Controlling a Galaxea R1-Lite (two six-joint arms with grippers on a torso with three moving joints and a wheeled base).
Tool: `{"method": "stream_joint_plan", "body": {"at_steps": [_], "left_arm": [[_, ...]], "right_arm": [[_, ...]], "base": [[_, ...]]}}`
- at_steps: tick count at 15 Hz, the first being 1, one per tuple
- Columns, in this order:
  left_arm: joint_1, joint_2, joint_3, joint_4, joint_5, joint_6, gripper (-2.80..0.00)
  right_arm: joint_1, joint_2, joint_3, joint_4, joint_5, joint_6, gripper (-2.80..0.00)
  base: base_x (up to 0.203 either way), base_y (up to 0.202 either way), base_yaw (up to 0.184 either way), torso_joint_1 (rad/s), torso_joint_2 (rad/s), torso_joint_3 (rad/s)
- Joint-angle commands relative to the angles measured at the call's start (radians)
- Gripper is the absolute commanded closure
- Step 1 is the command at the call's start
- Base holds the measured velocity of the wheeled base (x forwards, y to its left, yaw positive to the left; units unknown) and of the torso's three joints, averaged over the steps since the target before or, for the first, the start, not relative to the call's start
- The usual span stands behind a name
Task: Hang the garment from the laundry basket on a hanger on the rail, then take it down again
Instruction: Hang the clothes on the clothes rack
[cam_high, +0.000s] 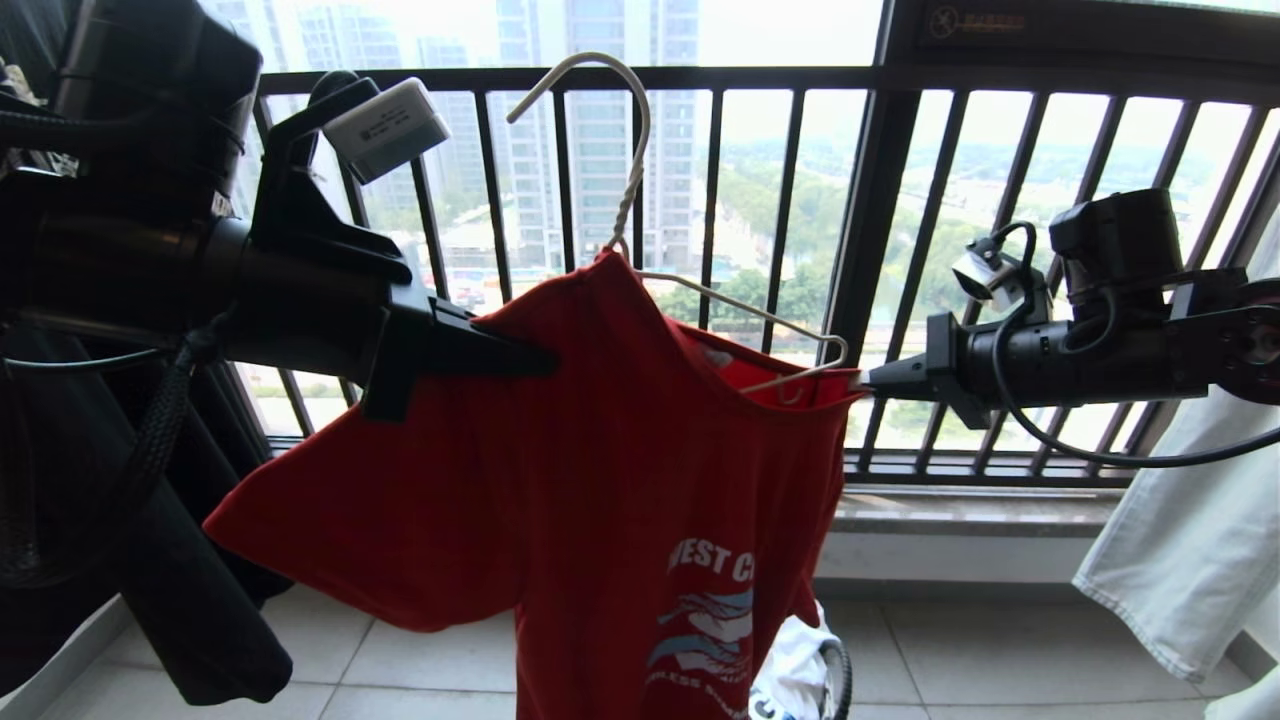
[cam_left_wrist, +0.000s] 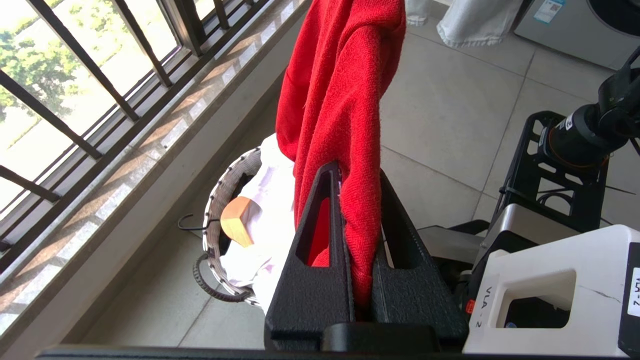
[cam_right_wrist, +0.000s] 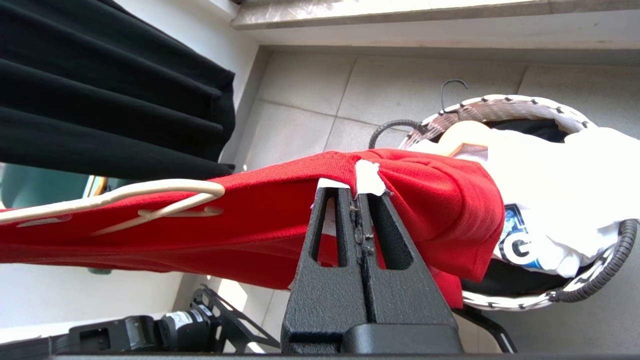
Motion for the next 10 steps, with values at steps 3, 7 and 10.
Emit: {"method": "stream_joint_plan", "body": {"at_steps": [3,7,10], "left_arm": [[-0.013,-0.015,0.009,0.001,-0.003,0.003,0.00],[-0.020,-0.006,0.017,0.001,-0.003,0.008,0.00],[-0.020,0.003,0.015,0.001,-0.002,0.010,0.00]], "right_arm": [[0.001,0.030,-0.004,0.000,0.004,0.003,0.00],[-0.017,0.006,-0.020,0.007,0.005,0.004,0.00],[-0.021,-0.036,-0.035,0.048,0.005,0.009,0.00]], "base": [[0.000,0.000,0.000,0.000,0.00,0.000],[0.000,0.000,0.000,0.000,0.00,0.000],[0.000,0.000,0.000,0.000,0.00,0.000]]}}
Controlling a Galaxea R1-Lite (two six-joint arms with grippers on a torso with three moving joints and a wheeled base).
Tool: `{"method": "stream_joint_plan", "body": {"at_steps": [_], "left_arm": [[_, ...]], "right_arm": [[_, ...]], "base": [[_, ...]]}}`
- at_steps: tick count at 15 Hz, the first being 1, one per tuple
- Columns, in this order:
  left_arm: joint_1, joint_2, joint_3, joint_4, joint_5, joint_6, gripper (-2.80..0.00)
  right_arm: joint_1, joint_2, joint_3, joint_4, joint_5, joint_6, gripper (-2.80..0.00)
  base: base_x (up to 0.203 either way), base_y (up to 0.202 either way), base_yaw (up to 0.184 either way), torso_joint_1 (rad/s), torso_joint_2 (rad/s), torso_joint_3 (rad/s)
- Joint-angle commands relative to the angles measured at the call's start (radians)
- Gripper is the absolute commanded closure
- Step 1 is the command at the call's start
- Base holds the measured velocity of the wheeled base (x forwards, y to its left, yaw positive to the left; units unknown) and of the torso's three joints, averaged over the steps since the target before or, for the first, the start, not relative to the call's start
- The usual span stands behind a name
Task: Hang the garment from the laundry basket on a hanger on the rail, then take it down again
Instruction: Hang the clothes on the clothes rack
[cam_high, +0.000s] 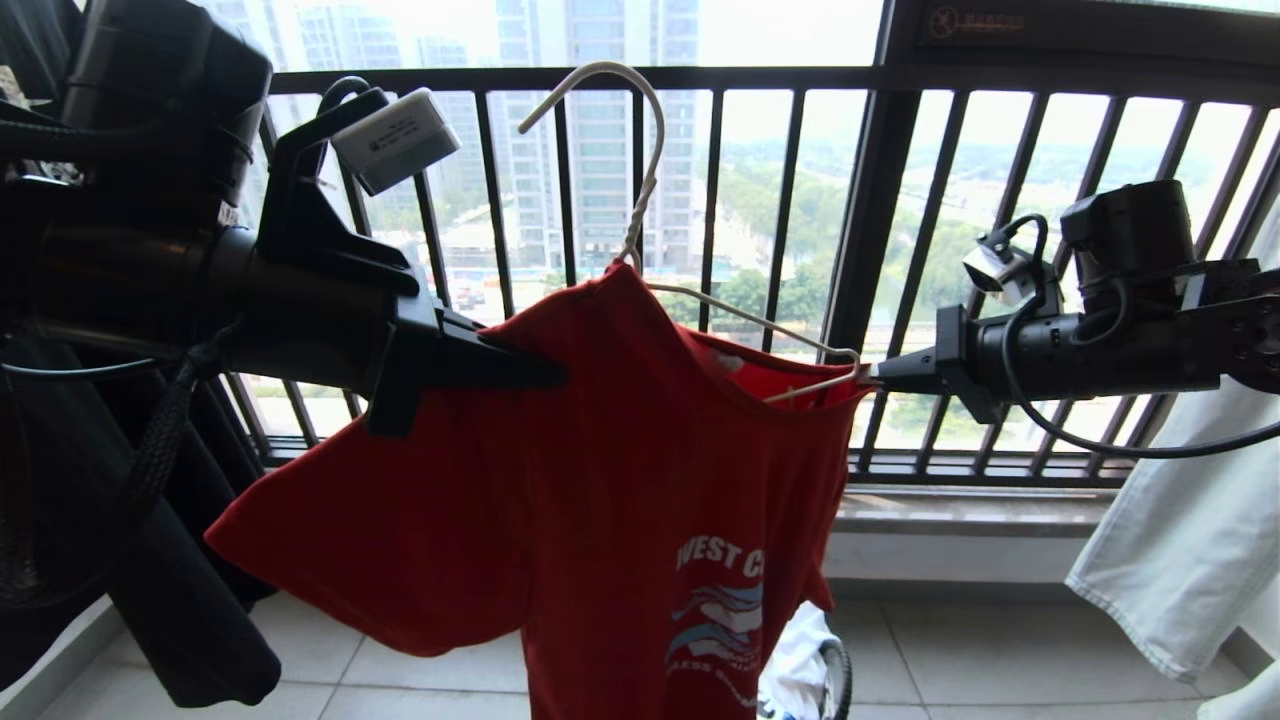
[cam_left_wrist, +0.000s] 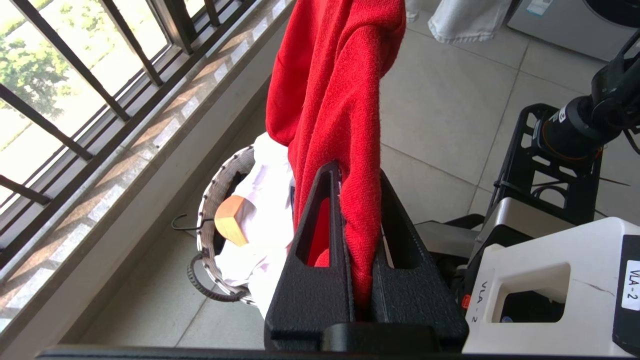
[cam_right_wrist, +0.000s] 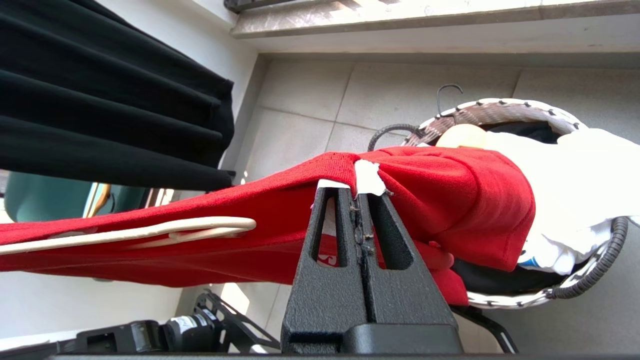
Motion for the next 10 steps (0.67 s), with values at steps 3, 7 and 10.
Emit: {"method": "stream_joint_plan", "body": {"at_steps": [3,7,10], "left_arm": [[-0.001,0.009,-0.001,0.002,-0.002,0.002,0.00],[-0.001,0.009,0.000,0.002,-0.002,0.002,0.00],[0.000,0.024,0.040,-0.003,-0.002,0.004,0.00]], "right_arm": [[-0.004,-0.060,-0.026,0.052,0.004,0.003,0.00],[-0.004,-0.078,-0.030,0.052,0.004,0.019,0.00],[-0.004,-0.096,-0.036,0.052,0.004,0.034,0.00]], "base": [[0.000,0.000,0.000,0.000,0.00,0.000],[0.000,0.000,0.000,0.000,0.00,0.000],[0.000,0.000,0.000,0.000,0.00,0.000]]}}
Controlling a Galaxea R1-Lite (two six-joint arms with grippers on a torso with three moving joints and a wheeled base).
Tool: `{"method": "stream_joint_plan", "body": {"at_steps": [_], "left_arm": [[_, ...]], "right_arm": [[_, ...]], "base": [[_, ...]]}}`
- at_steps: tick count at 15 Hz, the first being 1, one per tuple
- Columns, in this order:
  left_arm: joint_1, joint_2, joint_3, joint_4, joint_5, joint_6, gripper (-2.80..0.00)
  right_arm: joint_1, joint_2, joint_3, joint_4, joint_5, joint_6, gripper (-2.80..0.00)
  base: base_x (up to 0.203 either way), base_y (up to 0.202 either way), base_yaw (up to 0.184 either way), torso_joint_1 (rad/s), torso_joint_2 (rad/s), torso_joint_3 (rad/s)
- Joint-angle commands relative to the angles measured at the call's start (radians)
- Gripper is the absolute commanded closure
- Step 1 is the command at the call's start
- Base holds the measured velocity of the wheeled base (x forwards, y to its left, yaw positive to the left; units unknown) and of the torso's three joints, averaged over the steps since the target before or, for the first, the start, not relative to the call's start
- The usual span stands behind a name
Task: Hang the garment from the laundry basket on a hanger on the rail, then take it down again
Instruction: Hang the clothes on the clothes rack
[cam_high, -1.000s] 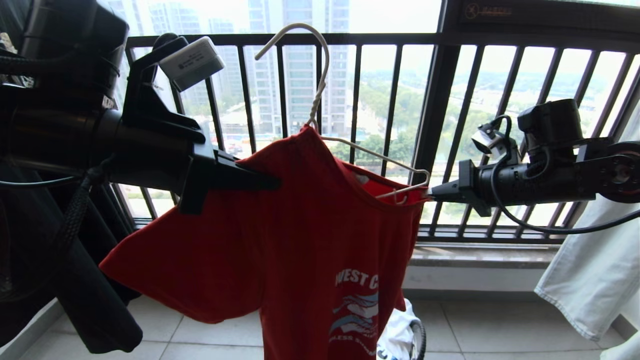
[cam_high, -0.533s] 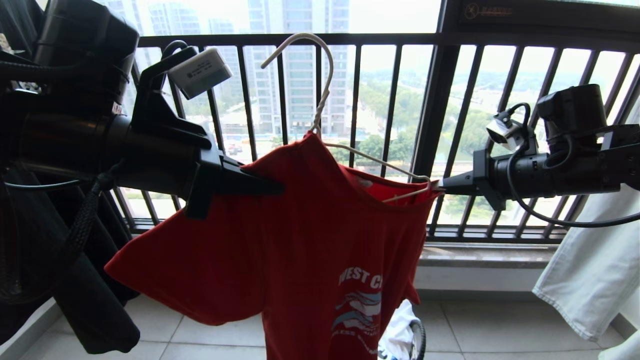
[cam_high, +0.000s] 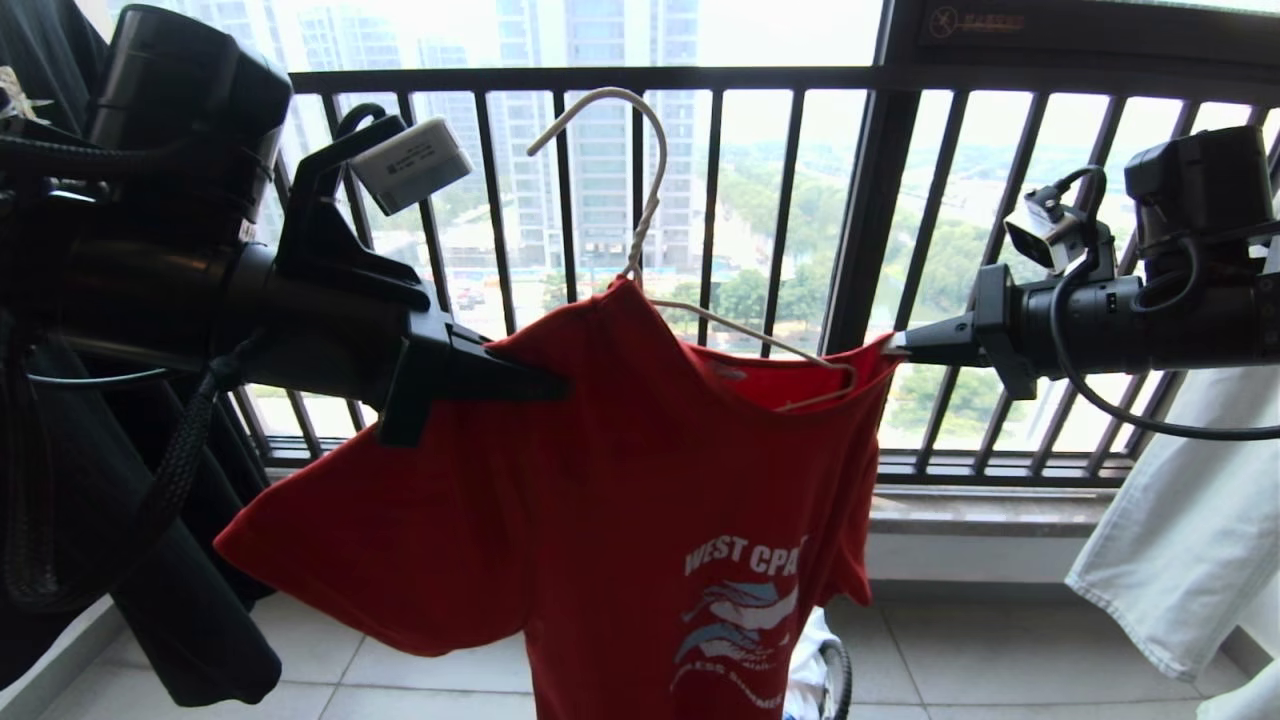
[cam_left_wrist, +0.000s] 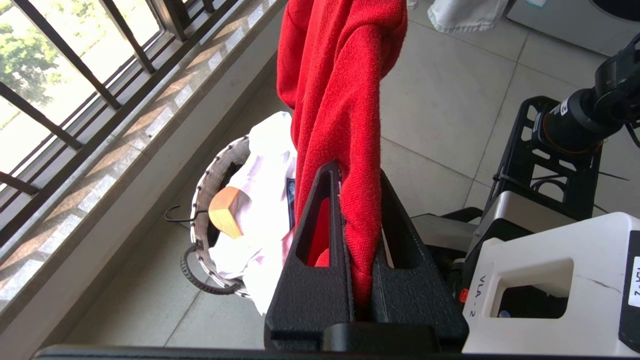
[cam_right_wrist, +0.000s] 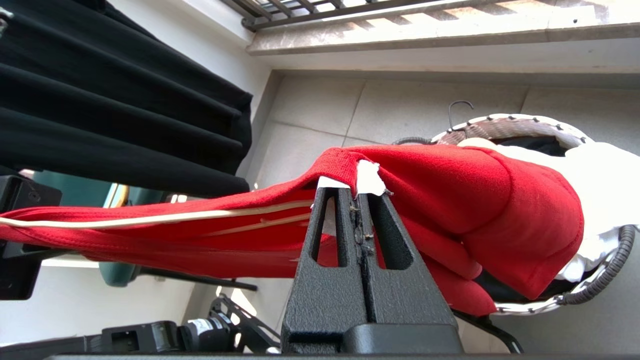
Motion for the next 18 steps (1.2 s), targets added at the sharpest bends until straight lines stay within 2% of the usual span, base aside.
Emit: {"method": "stream_joint_plan", "body": {"at_steps": [1,2,4,5,6,9,11,13,15,18], "left_arm": [[0.000,0.013,0.050,-0.027,-0.003,0.001,0.00],[0.000,0.016,0.090,-0.082,-0.003,0.001,0.00],[-0.005,0.035,0.185,-0.268,-0.004,-0.014,0.00],[-0.008,0.054,0.213,-0.337,-0.005,-0.039,0.00],[-0.009,0.069,0.231,-0.377,-0.005,-0.070,0.00],[-0.012,0.072,0.282,-0.459,-0.010,-0.089,0.00],[-0.026,0.080,0.329,-0.608,-0.013,-0.163,0.00],[-0.040,0.101,0.408,-0.833,-0.014,-0.257,0.00],[-0.054,0.130,0.484,-1.010,-0.013,-0.327,0.00],[-0.057,0.152,0.569,-1.172,-0.012,-0.379,0.00]], "right_arm": [[0.001,-0.025,-0.002,0.000,0.004,0.003,0.00],[0.002,-0.032,-0.004,-0.001,0.002,0.003,0.00],[0.004,-0.051,-0.021,0.006,-0.009,0.003,0.00],[0.013,-0.065,-0.022,0.007,-0.010,0.003,0.00],[0.030,-0.064,-0.030,0.006,-0.011,0.003,0.00],[0.083,-0.054,-0.130,0.054,-0.057,0.002,0.00],[0.139,-0.039,-0.237,0.142,-0.096,0.000,0.00],[0.208,-0.015,-0.347,0.236,-0.152,-0.005,0.00],[0.279,0.015,-0.430,0.305,-0.238,-0.009,0.00],[0.345,0.066,-0.571,0.413,-0.359,-0.013,0.00]], "base": [[0.000,0.000,0.000,0.000,0.00,0.000],[0.000,0.000,0.000,0.000,0.00,0.000],[0.000,0.000,0.000,0.000,0.00,0.000],[0.000,0.000,0.000,0.000,0.00,0.000],[0.000,0.000,0.000,0.000,0.00,0.000],[0.000,0.000,0.000,0.000,0.00,0.000],[0.000,0.000,0.000,0.000,0.00,0.000],[0.000,0.000,0.000,0.000,0.00,0.000],[0.000,0.000,0.000,0.000,0.00,0.000],[0.000,0.000,0.000,0.000,0.00,0.000]]}}
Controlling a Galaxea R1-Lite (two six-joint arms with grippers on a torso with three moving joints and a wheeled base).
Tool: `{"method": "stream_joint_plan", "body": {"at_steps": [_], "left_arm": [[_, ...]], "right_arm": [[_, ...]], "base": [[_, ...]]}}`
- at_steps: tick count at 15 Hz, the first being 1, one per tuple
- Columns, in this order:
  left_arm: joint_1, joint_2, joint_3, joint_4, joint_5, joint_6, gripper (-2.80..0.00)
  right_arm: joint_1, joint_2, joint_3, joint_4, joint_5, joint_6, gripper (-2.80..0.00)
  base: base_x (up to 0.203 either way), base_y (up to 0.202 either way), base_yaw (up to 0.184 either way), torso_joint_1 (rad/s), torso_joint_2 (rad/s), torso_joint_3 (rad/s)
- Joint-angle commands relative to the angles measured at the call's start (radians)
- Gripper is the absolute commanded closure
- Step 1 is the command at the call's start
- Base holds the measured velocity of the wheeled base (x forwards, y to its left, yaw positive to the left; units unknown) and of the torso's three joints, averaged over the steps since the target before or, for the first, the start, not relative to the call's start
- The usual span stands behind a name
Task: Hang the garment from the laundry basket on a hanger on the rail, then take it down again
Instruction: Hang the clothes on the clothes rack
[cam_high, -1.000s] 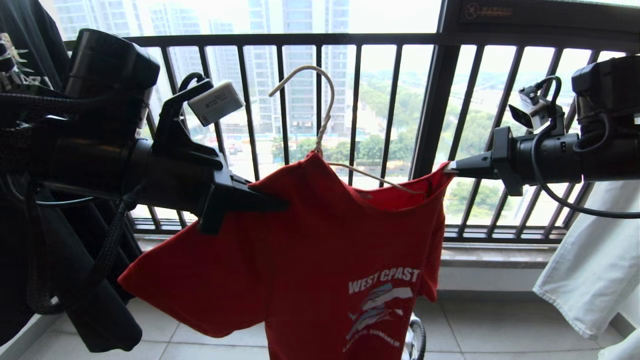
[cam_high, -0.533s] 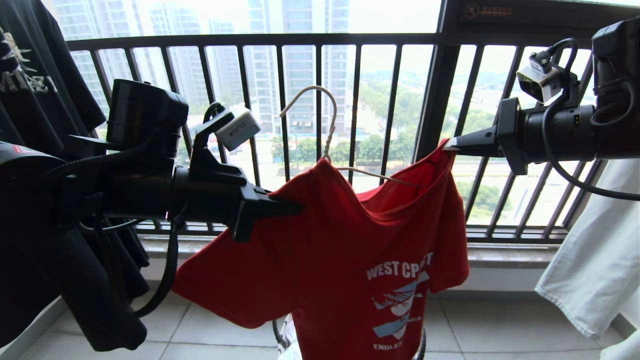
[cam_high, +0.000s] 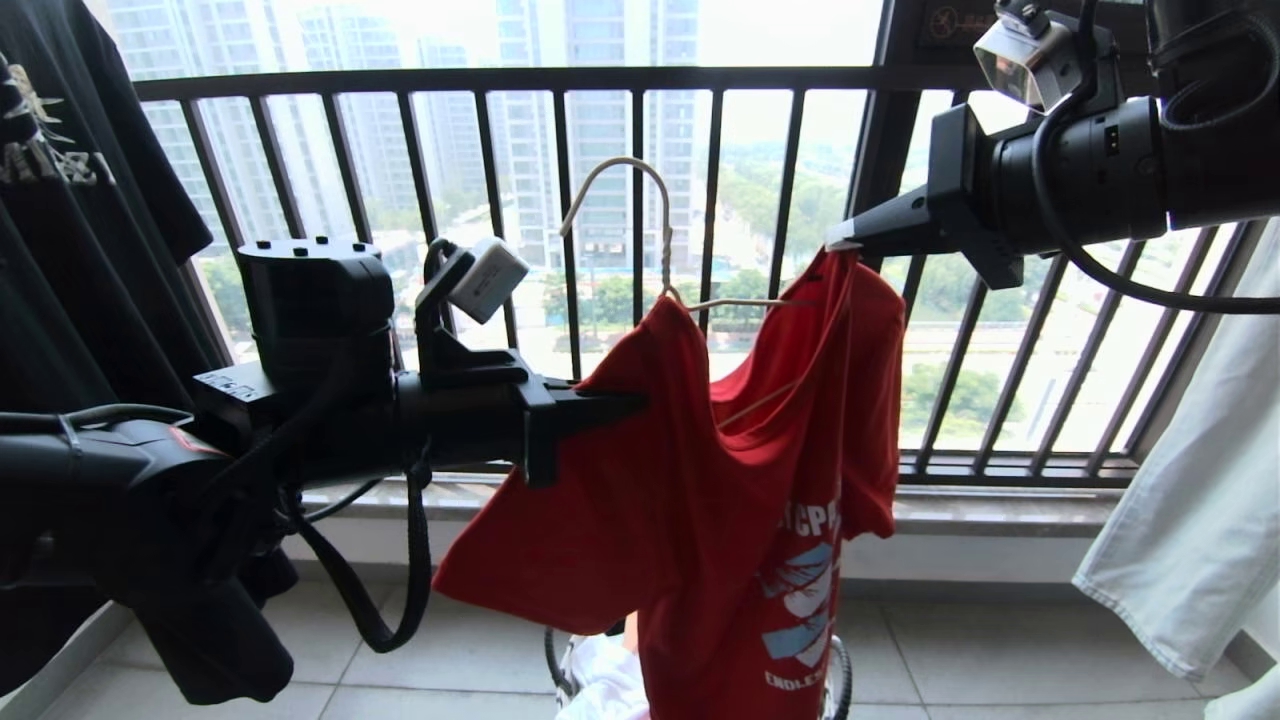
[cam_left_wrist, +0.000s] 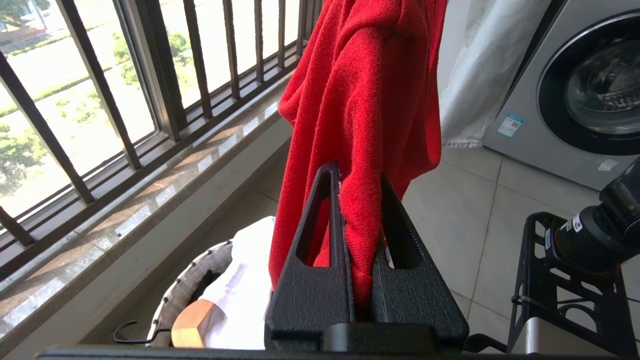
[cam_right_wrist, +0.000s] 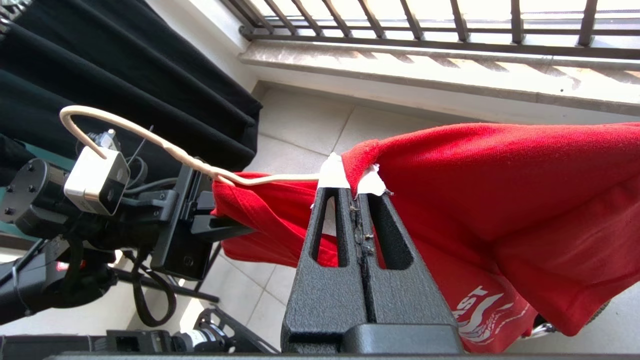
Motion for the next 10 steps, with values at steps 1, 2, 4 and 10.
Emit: {"method": "stream_joint_plan", "body": {"at_steps": [1,2,4,10], "left_arm": [[-0.002,0.026,0.072,-0.138,-0.004,-0.018,0.00],[-0.003,0.043,0.093,-0.203,-0.003,-0.026,0.00],[-0.013,0.070,0.120,-0.310,-0.004,-0.053,0.00],[-0.070,0.123,0.159,-0.459,-0.002,-0.088,0.00]], "right_arm": [[0.063,0.058,-0.109,0.067,-0.084,-0.003,0.00],[0.099,0.069,-0.118,0.075,-0.137,-0.020,0.00],[0.163,0.090,-0.122,0.072,-0.301,-0.068,0.00],[0.294,0.086,-0.119,0.042,-0.367,-0.143,0.00]], "base": [[0.000,0.000,0.000,0.000,0.00,0.000],[0.000,0.000,0.000,0.000,0.00,0.000],[0.000,0.000,0.000,0.000,0.00,0.000],[0.000,0.000,0.000,0.000,0.00,0.000]]}}
